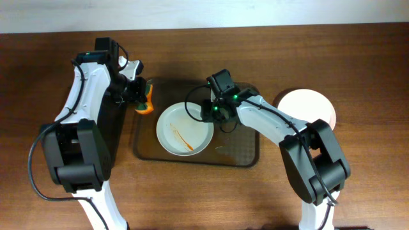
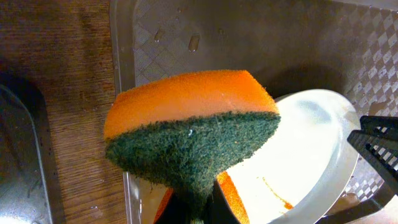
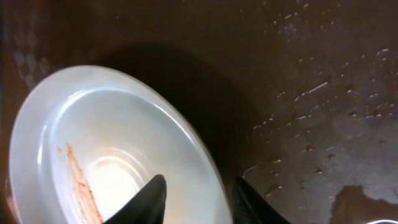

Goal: Clean dirty plates on tray and stack at the side
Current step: 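Grasp the last white plate rim with the right gripper, then scrub the last plate with the left-held sponge while the right gripper holds it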

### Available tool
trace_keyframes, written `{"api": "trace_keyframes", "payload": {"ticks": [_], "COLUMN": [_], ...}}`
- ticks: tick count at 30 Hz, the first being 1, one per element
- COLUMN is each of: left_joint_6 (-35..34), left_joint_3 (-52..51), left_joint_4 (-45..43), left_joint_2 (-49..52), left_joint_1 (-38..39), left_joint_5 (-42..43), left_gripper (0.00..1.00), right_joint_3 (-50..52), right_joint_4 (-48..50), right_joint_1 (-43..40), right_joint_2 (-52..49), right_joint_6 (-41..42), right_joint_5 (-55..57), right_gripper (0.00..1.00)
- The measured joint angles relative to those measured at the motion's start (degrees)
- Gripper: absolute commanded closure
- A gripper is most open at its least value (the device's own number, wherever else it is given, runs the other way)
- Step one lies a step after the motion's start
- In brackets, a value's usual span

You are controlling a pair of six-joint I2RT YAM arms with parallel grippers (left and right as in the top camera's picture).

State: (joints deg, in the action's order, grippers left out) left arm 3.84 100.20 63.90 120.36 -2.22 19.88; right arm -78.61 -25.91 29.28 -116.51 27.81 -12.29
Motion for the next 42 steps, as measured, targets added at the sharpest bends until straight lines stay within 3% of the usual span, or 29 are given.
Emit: {"api": "trace_keyframes", "payload": {"ticks": [1,3,4,7,10,13,18,25,28,32,34,38,42], "left_joint_6": [0.00,0.00,0.00,0.00,0.00,0.00,-0.66,-0.37,-1.97,-1.86,5.35,13.31,15.02], "left_joint_3": [0.00,0.00,0.00,0.00,0.00,0.00,0.02,0.22,1.55,2.08,1.97,0.79,-1.99], "left_joint_4": [-0.02,-0.26,-0.26,-0.26,-0.26,-0.24,-3.72,-11.93,-7.69,5.16,10.95,11.13,5.55], "left_joint_2": [-0.02,0.00,-0.02,0.00,0.00,0.20,0.70,9.16,9.94,10.38,11.19,11.45,10.99], "left_joint_1": [0.00,0.00,0.00,0.00,0.00,0.00,3.43,15.72,16.72,16.72,16.72,16.81,16.83], "left_joint_5": [0.00,0.00,0.00,0.00,0.00,0.00,-0.04,-4.37,-8.28,-9.60,-7.28,-0.76,4.17], "left_gripper": [1.00,1.00,1.00,1.00,1.00,1.00,1.00,1.00,1.00,1.00,1.00,1.00,1.00], "right_joint_3": [0.00,0.00,0.00,-0.04,-1.11,-1.33,-1.33,-1.33,-1.33,-1.33,-1.33,-1.33,-1.33], "right_joint_4": [0.28,1.53,2.16,1.40,-5.22,-6.80,-6.67,-6.64,-6.58,-6.60,-6.58,-6.58,-6.58], "right_joint_1": [0.00,0.00,0.00,0.00,0.02,0.02,0.02,0.00,0.00,0.02,0.02,0.02,0.00], "right_joint_2": [-0.28,-2.40,-3.04,-3.10,-2.71,-2.58,-2.58,-2.58,-2.58,-2.58,-2.58,-2.58,-2.58], "right_joint_6": [-0.31,-1.07,-1.03,0.59,13.88,18.99,19.52,18.27,17.75,16.94,16.79,16.74,16.76], "right_joint_5": [0.35,0.44,0.57,0.63,2.58,2.75,2.58,2.32,2.14,1.81,1.75,1.75,1.79], "right_gripper": [0.74,0.94,0.96,0.96,0.96,0.96,0.96,0.96,0.96,0.96,0.96,0.96,0.96]}}
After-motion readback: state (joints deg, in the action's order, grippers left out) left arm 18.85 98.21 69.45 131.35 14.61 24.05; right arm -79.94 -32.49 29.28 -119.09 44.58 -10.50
